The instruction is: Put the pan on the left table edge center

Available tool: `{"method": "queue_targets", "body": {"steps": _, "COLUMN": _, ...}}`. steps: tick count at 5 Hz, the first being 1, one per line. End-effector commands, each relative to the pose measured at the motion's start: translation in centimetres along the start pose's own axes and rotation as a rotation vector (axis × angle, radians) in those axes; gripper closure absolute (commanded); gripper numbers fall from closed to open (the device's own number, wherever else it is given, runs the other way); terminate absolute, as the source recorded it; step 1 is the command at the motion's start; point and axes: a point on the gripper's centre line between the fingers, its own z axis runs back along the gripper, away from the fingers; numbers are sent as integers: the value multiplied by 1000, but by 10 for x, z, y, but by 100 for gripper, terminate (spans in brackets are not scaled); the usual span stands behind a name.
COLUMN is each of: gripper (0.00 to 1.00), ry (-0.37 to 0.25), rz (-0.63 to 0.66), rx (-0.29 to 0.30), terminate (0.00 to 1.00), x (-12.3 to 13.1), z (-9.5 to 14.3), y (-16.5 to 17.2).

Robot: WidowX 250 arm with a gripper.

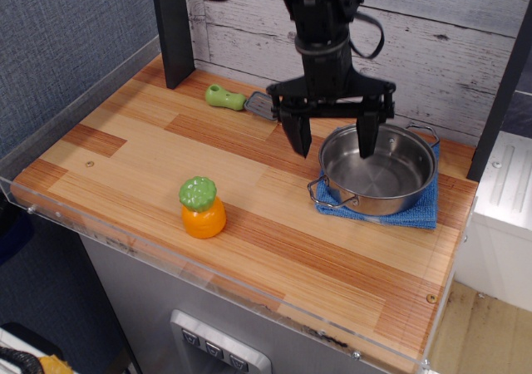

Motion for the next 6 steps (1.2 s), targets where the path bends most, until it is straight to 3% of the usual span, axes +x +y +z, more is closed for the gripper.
{"method": "queue_targets", "body": {"steps": 1, "gripper": 0, "ry": -6, "rz": 15, "rx": -8, "terminate": 0, "x": 7, "z": -4, "y": 4}}
{"method": "queue_targets", "body": {"steps": 2, "gripper": 100, "ry": -12, "rz": 27, "rx": -2, "terminate": 0, "x": 4, "z": -8, "y": 6}}
{"method": "queue_targets", "body": {"steps": 6, "gripper": 100, "ry": -16, "rz": 52, "rx": -18, "terminate": 0, "x": -3, "z": -8, "y": 9}}
